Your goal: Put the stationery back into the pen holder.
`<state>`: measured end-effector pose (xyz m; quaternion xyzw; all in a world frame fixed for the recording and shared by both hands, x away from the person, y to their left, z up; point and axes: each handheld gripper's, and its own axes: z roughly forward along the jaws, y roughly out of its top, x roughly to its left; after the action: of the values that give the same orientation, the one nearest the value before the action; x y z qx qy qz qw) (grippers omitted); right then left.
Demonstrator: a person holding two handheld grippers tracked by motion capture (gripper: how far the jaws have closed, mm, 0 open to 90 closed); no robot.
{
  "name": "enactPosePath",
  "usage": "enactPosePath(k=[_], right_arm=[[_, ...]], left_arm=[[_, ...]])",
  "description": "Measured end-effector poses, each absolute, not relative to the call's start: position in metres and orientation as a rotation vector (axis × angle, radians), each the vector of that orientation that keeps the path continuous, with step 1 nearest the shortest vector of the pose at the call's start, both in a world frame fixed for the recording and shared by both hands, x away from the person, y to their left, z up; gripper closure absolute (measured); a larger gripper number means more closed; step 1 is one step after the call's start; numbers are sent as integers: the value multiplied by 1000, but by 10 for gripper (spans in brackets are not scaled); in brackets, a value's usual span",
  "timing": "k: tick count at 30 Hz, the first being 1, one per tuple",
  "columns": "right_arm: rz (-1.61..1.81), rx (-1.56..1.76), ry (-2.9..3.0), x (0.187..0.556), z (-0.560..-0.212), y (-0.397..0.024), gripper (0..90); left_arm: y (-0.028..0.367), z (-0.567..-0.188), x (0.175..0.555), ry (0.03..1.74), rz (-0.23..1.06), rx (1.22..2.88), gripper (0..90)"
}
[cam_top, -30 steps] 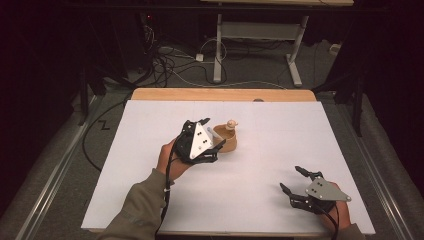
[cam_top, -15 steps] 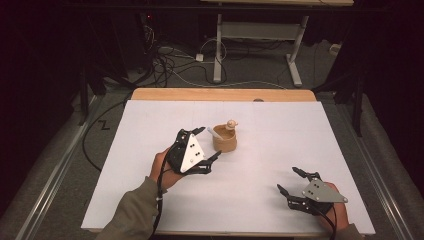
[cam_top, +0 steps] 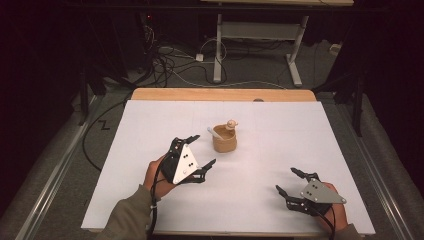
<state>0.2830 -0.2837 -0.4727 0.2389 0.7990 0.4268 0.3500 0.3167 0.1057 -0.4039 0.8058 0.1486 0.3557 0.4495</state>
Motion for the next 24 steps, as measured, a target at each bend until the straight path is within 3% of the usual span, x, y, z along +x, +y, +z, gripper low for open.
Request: enactPosePath(k=[24], right_arm=[[1104,598,2079,280,-472,-277,273]], left_arm=[[130,-431,289,411,929,2005,189]])
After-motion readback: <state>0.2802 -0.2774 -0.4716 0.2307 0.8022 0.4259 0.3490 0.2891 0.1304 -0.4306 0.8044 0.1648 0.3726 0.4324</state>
